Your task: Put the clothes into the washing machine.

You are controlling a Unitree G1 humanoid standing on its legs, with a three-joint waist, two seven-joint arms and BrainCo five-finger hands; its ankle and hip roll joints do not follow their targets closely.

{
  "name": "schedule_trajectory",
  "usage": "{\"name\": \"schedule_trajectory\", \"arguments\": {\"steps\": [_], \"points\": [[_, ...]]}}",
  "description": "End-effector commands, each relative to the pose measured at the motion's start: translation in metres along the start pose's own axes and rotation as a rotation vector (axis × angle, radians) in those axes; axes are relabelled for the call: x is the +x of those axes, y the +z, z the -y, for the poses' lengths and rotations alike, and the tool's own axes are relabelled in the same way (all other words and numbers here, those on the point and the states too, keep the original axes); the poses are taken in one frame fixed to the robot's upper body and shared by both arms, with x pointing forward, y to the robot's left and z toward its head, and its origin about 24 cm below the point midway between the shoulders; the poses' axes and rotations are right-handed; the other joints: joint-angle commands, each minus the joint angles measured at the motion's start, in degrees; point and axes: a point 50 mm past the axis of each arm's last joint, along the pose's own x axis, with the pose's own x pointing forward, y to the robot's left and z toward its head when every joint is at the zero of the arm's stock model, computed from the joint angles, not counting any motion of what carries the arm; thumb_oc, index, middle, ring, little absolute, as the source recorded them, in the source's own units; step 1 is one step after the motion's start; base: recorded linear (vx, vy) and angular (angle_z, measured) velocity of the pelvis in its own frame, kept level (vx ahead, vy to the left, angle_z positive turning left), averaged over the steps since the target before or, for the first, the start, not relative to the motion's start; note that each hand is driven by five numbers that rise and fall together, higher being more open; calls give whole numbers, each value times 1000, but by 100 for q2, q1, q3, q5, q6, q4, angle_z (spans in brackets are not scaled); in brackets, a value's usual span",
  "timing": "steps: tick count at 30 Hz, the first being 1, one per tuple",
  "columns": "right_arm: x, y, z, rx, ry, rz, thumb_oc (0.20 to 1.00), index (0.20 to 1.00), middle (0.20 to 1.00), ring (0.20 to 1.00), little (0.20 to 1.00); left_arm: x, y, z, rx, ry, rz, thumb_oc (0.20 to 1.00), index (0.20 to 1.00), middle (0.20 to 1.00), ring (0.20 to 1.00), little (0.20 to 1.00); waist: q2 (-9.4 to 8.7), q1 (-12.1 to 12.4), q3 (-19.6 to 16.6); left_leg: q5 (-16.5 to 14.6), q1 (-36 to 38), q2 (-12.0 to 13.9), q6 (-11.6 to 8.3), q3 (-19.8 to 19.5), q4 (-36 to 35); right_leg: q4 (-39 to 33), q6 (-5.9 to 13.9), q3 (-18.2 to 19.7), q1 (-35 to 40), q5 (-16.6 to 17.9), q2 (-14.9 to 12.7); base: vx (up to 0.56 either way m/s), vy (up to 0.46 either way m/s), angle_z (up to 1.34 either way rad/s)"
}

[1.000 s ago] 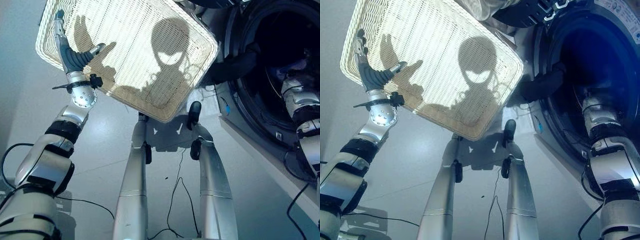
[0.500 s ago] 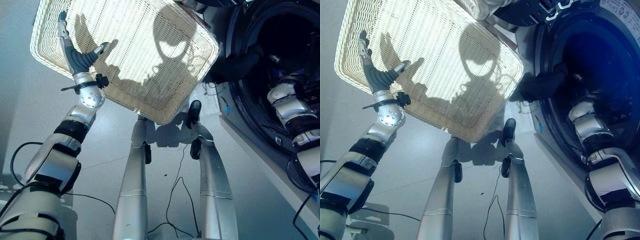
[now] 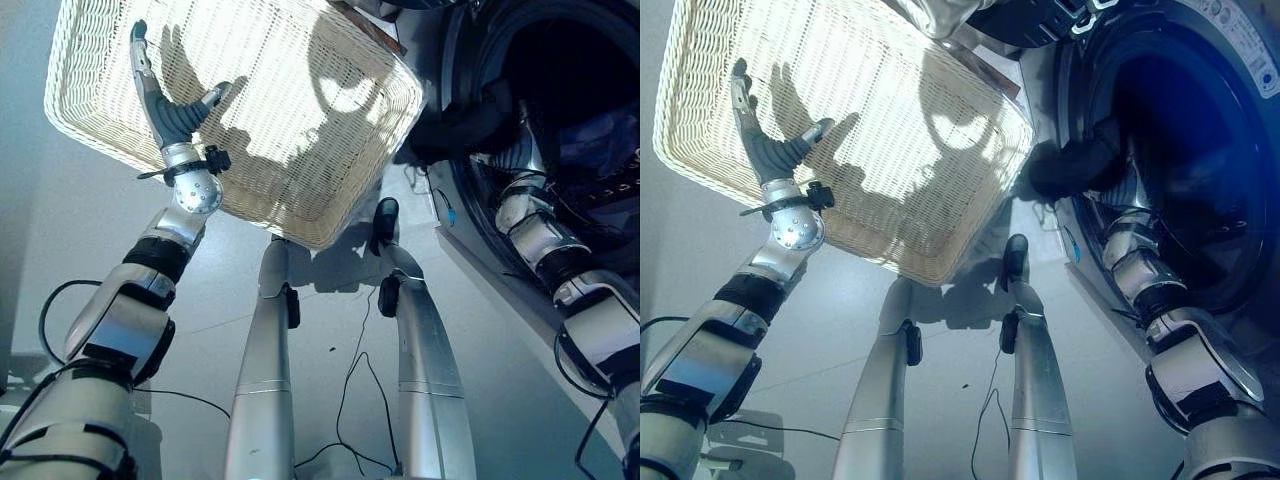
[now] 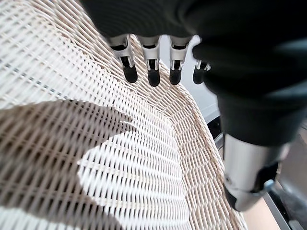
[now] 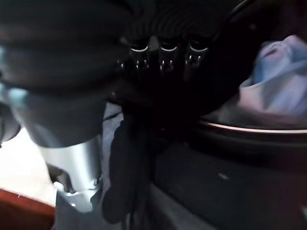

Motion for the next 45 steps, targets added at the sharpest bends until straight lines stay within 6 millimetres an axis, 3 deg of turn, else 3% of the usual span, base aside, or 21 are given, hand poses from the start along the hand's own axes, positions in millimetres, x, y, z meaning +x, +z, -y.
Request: {"name": "schedule_trajectory", "arguments": {"steps": [1,9,10,11,26,39,45], "points": [[-4,1,-7,-75,53,69,1000,1000,1000,1000,1000,7,8,4,-53,75,19,1000,1000,1000,1000,1000,315,-42,-152,-974,-47,-114,-112,184,863,-983,535,-216,474,525,305,0,0,0],[-2,0,-15,-147,87,-12,1000,1000,1000,1000,1000,4,12,16,-76,61,9,1000,1000,1000,1000,1000,438,48,-152,-929,-55,-148,-106,178,869,-978,524,-214,467,544,275,0,0,0],[-1,1,-15,-155,83,-13,724,724,724,724,724,3,12,16,-78,60,8,1000,1000,1000,1000,1000,451,60,-152,-925,-53,-157,-102,170,866,-985,522,-217,469,553,273,0,0,0],[1,3,-14,-158,75,-19,200,200,200,200,200,3,13,17,-81,59,7,1000,1000,1000,1000,1000,462,73,-152,-922,-53,-161,-101,165,865,-986,525,-218,469,555,271,0,0,0],[26,25,7,-107,-67,-88,200,200,200,200,200,-4,15,25,-108,42,1,1000,1000,1000,1000,1000,554,181,-152,-869,-43,-228,-91,115,798,-1064,529,-236,468,637,239,0,0,0],[24,16,9,-66,-77,-133,200,200,200,200,200,-7,13,24,-110,44,-2,1000,1000,1000,1000,1000,567,208,-152,-848,-59,-241,-75,92,793,-1049,527,-249,450,662,233,0,0,0],[19,-5,12,267,-163,-385,200,200,200,200,200,-9,9,20,-104,43,-6,1000,1000,1000,1000,1000,570,206,-152,-857,-26,-209,-100,106,798,-1019,525,-235,464,653,244,0,0,0]]}}
